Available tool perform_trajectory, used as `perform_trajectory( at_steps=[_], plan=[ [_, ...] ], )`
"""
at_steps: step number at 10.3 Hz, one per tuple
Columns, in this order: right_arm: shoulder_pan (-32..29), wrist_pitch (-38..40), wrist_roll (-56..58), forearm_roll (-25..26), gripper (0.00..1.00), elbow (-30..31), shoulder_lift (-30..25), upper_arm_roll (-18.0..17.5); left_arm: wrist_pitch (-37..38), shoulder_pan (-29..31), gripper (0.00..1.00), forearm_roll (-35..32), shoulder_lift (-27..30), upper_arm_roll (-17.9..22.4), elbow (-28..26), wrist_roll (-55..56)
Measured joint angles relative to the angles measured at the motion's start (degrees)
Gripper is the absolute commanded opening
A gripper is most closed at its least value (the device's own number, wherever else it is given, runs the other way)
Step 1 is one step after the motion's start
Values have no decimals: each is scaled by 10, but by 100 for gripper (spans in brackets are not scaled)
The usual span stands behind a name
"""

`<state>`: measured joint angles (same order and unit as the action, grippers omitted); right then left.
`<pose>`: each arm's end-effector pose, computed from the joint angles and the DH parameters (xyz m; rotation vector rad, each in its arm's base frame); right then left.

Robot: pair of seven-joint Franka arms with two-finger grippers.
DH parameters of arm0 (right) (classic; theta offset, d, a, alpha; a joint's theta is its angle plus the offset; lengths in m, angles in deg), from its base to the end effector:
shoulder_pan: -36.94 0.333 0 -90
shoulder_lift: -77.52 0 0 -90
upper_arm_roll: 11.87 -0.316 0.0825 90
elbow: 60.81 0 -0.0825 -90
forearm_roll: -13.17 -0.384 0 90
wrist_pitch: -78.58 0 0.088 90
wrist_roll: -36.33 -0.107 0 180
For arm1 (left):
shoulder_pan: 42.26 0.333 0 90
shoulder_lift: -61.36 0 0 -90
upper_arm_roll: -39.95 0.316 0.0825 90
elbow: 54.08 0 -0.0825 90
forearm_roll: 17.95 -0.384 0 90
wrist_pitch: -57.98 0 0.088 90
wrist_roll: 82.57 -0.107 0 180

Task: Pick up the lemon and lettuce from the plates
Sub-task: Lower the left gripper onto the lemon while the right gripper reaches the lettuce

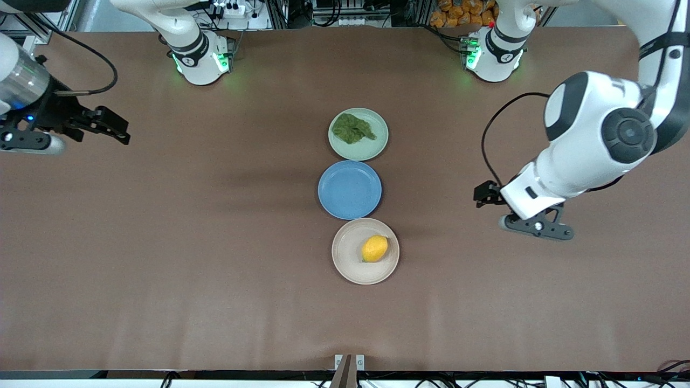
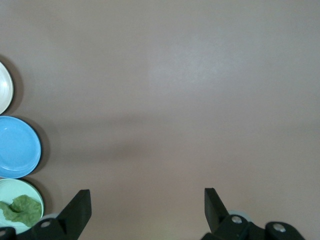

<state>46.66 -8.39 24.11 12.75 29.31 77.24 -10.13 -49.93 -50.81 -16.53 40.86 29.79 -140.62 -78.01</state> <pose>0.5418 0.0767 0.6217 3.1370 -0.1158 -0.0795 0.6372 -0.2014 0.4641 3.0340 -0.3473 0.0045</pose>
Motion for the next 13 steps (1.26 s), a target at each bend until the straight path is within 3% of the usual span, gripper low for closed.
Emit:
perform_trajectory(
  at_steps=[9,13],
  plan=[
    [122,-19,-193,0,100,76,-10,-19,-200,-122,100,0,-137,1,8,118],
    [216,-90,-310,0,100,151,-9,-20,-289,-164,100,0,-200,11,30,135]
  ],
)
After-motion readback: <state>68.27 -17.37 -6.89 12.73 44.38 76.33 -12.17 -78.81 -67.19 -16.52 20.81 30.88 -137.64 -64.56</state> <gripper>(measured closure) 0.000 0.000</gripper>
